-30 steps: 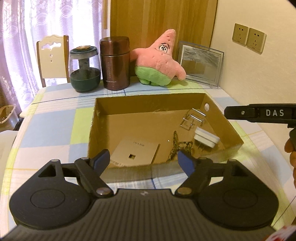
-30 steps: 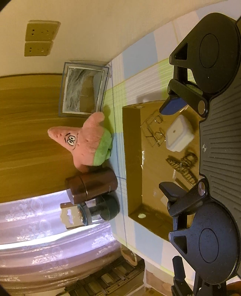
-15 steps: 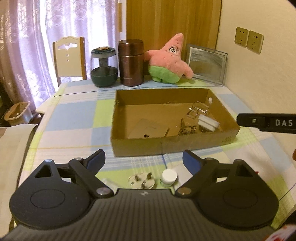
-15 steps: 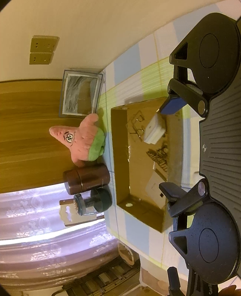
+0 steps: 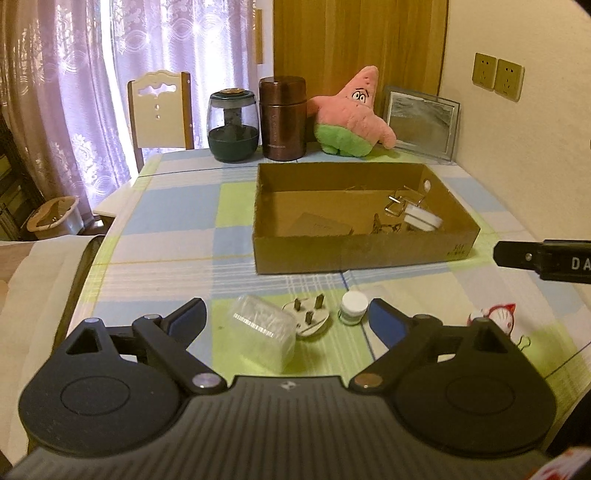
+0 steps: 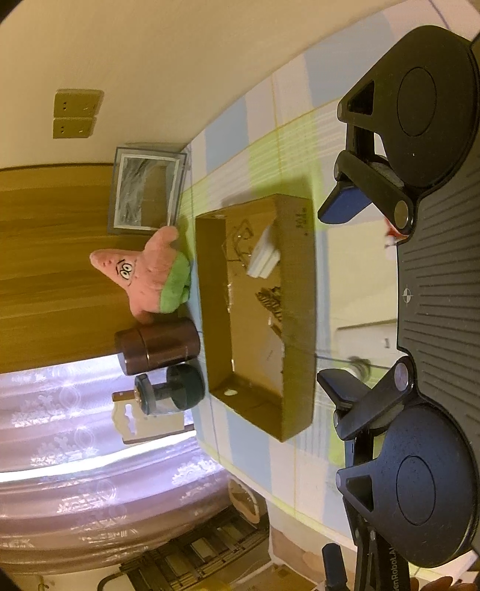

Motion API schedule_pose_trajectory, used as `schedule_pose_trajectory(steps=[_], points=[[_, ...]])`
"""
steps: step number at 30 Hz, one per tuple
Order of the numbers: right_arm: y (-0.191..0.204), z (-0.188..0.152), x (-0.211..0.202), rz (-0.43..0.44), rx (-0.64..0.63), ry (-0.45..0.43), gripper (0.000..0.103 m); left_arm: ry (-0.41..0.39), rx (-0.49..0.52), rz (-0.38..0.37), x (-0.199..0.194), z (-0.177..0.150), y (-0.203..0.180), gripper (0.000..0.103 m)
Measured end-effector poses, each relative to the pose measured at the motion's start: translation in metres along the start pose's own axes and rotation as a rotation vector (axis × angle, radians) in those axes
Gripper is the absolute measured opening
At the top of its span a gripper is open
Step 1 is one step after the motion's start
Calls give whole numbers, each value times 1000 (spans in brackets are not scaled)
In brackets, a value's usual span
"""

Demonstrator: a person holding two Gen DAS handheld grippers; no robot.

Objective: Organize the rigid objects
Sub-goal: 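Move both tools back from the box toward the remaining objects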

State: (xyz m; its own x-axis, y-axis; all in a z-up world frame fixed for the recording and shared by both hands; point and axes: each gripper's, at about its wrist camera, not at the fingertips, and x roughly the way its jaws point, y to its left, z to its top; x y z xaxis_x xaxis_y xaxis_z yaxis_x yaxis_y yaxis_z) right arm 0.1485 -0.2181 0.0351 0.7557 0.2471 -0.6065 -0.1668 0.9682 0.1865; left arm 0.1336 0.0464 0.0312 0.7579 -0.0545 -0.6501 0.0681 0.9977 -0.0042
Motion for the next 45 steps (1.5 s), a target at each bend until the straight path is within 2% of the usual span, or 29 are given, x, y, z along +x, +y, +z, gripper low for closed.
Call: schedule_pose_trajectory(steps=[9, 17, 24, 30, 35, 45], points=[[5, -33, -8, 0, -5, 30, 84, -15, 29, 37, -14, -26, 0, 93], [11, -52, -11, 12, -7, 48, 84, -42, -41, 1, -21, -42, 6, 92], [19, -63, -10, 19, -46, 41, 84, -49, -8, 18, -17, -48, 10, 92], [28, -71, 0, 32, -81, 48, 84, -23, 6, 40, -8, -53, 18, 92], [35, -79, 14, 56, -115, 63, 84, -3, 49, 25, 3, -57, 21, 92], [38, -88, 53, 68, -146, 99, 83, 47, 71, -34, 35, -52, 29, 92]])
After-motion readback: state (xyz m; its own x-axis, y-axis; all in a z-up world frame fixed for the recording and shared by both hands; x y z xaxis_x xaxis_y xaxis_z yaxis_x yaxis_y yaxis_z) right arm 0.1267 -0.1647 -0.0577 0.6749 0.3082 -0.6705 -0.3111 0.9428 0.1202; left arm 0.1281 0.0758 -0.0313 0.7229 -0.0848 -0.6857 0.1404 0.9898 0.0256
